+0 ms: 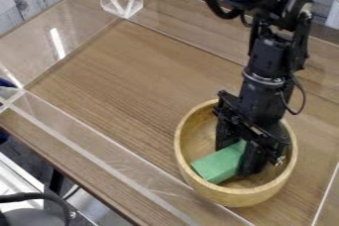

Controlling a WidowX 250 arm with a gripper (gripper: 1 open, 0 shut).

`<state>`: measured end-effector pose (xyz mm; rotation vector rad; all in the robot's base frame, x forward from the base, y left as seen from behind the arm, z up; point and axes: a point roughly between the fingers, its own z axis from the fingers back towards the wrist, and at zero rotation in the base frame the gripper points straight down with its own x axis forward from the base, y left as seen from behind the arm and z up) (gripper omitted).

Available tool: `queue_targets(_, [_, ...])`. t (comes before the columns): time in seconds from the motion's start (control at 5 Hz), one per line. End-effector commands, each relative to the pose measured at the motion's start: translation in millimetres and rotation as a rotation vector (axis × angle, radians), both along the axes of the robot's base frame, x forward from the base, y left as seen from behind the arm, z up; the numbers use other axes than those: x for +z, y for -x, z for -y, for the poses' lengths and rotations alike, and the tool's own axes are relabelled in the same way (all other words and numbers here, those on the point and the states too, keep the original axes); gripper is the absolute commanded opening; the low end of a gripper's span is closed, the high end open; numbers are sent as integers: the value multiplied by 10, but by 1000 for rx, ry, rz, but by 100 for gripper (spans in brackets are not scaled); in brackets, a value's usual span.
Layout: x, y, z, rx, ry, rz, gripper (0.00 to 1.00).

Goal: Remove the green block from inside the brown bowl and put it on the table

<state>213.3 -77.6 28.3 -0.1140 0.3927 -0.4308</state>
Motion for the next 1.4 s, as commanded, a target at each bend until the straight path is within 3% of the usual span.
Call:
queue_targets(0.0, [82,33,27,-30,20,31,0])
queue_targets(0.4, [42,46,-4,-47,17,58,0])
queue_targets(0.8, [63,4,1,-86,-8,48,0])
queue_targets(1.2, [135,35,-7,-81,-10,80,0])
